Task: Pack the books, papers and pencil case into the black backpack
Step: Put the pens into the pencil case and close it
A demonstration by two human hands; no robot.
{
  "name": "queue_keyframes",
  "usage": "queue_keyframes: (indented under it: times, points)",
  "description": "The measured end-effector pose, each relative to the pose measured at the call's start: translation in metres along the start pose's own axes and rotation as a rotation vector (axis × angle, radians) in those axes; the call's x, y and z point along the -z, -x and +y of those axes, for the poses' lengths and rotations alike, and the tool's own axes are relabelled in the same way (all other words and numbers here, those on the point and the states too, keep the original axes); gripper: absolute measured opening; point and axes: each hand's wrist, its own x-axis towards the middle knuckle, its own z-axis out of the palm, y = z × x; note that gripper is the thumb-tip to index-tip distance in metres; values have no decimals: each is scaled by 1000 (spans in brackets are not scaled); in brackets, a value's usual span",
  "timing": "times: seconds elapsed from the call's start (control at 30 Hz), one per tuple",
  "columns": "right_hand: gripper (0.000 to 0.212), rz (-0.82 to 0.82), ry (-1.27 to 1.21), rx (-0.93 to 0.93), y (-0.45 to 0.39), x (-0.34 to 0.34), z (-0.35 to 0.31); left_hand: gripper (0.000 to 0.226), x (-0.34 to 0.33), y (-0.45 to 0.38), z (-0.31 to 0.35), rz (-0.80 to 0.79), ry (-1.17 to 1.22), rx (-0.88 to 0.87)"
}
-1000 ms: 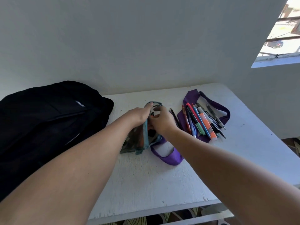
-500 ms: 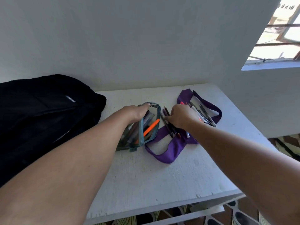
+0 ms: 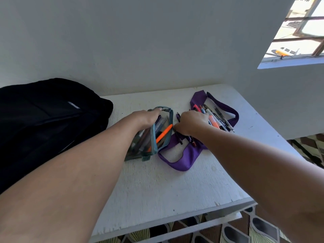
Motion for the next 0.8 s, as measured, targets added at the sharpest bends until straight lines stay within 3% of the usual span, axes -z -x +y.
queue_keyframes:
  times: [0.13, 0.3, 0.4, 0.57, 0.67, 0.77, 0.8]
  points:
    - [26, 11, 87, 21, 1, -2, -6, 94, 0, 0, 1, 3, -6, 3]
    - [18, 58, 20, 30, 3, 0, -3, 92, -1, 3, 2, 14, -21, -4]
    - [17, 167, -311, -37, 2, 12, 4, 92, 0, 5, 2, 16, -21, -9]
    - [25, 290, -1146, -171, 5, 29, -10, 91, 2, 6, 0, 18, -5, -11]
    - [27, 161, -1296, -184, 15, 13, -28, 89, 3, 9, 2, 8, 28, -4]
    - [25, -133, -1249, -25, 28, -12, -47, 91, 4, 10, 0, -41, 94, 17]
    - [22, -164, -1169, 49, 29, -18, -51, 92, 4, 10, -1, -53, 108, 25]
